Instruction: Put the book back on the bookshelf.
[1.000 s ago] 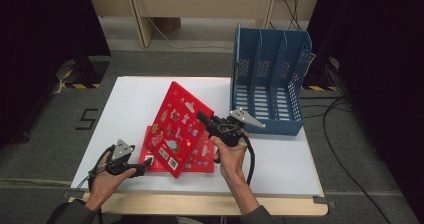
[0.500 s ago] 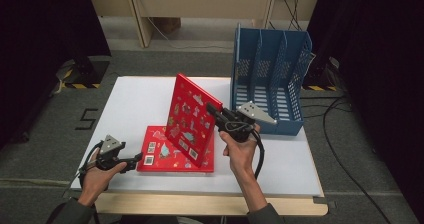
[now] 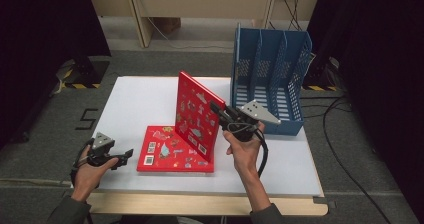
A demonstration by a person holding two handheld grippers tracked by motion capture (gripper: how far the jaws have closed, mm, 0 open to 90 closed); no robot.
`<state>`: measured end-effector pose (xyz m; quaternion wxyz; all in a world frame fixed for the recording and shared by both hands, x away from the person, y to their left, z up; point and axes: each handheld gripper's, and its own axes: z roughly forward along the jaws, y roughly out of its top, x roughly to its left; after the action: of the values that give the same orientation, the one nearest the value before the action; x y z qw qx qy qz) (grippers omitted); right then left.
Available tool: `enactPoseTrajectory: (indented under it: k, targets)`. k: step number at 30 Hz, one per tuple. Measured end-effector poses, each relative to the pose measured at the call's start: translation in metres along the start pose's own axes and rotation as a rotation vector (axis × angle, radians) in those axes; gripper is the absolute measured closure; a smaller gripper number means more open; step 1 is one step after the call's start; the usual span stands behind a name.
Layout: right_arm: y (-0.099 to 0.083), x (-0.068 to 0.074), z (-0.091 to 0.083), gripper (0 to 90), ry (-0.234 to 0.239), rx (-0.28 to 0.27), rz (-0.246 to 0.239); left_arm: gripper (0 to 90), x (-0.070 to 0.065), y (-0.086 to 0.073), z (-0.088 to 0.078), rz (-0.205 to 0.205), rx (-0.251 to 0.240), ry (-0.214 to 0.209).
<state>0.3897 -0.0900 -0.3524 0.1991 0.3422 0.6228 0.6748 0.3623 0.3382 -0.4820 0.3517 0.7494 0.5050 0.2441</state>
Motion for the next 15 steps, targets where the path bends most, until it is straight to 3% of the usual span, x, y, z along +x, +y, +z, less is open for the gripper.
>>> enactPoseTrajectory:
  k: [4, 12, 15]
  targets:
    - [0.0, 0.004, -0.002, 79.3, 0.012, 0.013, -0.026, 17.7, 0.001, -0.003, 0.003, 0.025, 0.046, 0.004]
    - [0.0, 0.012, -0.003, 78.6, 0.028, 0.027, -0.063, 17.4, -0.002, -0.005, 0.009, 0.056, 0.091, -0.005]
    - [0.0, 0.013, -0.003, 78.1, 0.032, 0.037, -0.064, 17.3, 0.0, -0.007, 0.013, 0.047, 0.107, -0.007]
